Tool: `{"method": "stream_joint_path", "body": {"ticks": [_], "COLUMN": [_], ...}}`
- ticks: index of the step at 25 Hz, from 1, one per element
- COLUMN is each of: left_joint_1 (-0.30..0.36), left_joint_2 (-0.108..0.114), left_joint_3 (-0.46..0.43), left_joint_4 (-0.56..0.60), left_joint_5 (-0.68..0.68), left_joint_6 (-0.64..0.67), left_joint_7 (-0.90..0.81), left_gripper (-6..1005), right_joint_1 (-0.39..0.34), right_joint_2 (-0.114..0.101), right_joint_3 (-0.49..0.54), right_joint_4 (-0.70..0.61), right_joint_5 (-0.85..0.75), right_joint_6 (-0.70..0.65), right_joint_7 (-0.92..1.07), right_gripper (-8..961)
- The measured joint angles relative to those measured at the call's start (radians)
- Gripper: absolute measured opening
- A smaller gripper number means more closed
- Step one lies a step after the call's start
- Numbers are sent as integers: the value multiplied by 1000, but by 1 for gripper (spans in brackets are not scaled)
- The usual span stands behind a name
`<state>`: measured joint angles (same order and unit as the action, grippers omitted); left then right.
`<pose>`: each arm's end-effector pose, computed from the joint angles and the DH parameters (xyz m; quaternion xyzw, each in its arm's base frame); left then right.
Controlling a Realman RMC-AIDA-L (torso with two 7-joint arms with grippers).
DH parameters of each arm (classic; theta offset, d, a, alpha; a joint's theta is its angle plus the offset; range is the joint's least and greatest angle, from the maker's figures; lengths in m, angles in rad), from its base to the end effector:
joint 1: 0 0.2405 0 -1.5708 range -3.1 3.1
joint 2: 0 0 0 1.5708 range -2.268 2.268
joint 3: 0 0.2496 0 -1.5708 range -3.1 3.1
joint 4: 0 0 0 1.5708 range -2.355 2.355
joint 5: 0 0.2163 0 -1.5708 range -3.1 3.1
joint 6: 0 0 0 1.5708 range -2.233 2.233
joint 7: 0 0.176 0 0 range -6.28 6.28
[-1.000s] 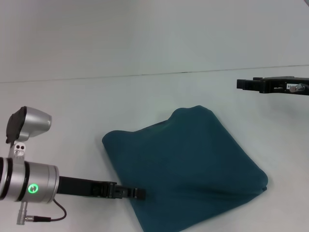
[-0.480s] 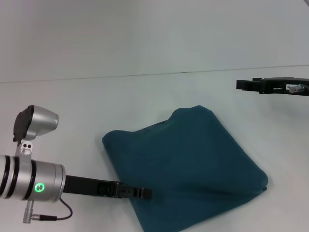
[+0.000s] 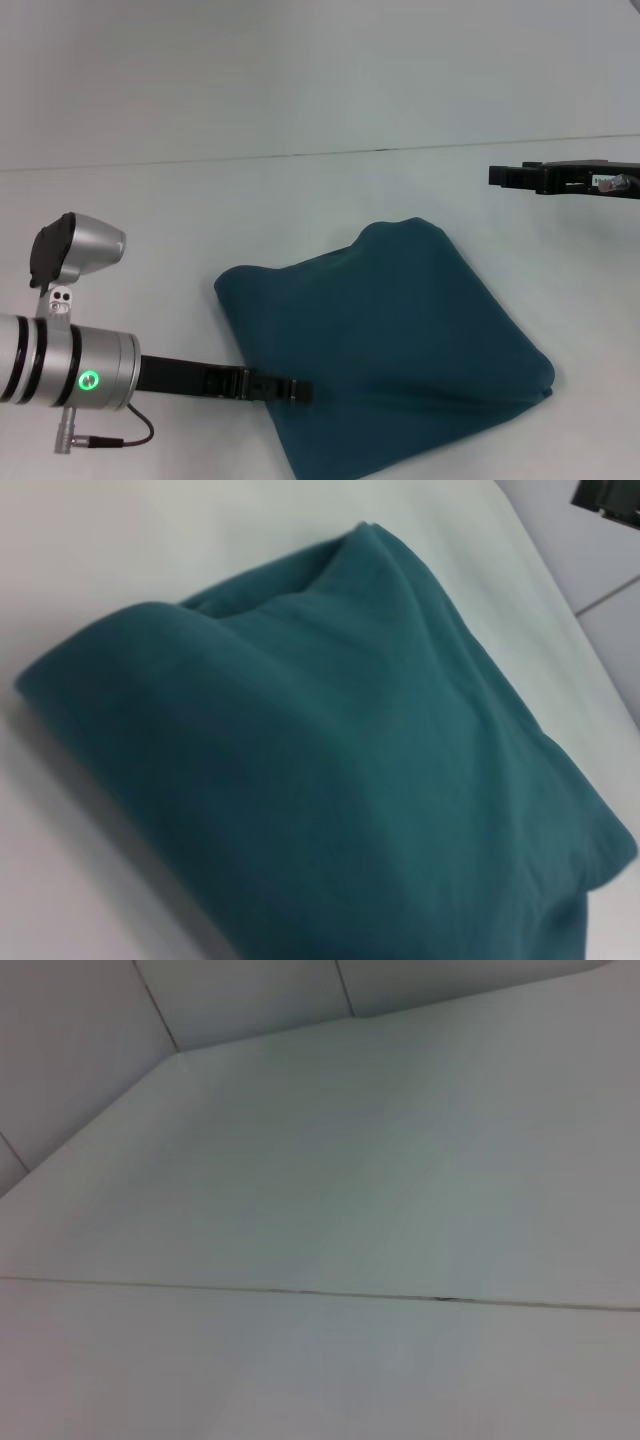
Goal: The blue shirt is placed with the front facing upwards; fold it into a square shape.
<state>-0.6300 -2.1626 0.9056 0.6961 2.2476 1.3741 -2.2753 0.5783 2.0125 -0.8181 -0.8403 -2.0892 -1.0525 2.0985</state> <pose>-0.2318 0.3476 -0.0927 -0.8377 -0.5369 -0.0941 0.0348 0.2736 0.4400 0.0440 -0.8166 0.4426 0.1759 0.3259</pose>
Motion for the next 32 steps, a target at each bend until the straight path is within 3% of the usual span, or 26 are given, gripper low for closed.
{"method": "stream_joint_path", "body": {"ticks": [10, 21, 23, 32], "left_joint_1": [-5, -13, -15, -23], "left_joint_2": [0, 0, 3, 16], "left_joint_3": [11, 12, 11, 3], "left_joint_4": [6, 2, 3, 7], "left_joint_5": [0, 2, 3, 6], "left_joint_6": [-15, -27, -33, -35], "left_joint_7": [0, -1, -1, -1], "left_gripper": [767, 330, 111, 48], "right_joint_1": [1, 2, 2, -1], "right_joint_2": [0, 1, 1, 6], "right_joint_3": [1, 0, 1, 1], "right_joint_4": [0, 0, 0, 4], "right_joint_5": [4, 5, 5, 5], "right_joint_6": [-2, -1, 0, 0], "right_joint_7": [0, 0, 0, -1], "right_gripper": [615, 597, 594, 579]}}
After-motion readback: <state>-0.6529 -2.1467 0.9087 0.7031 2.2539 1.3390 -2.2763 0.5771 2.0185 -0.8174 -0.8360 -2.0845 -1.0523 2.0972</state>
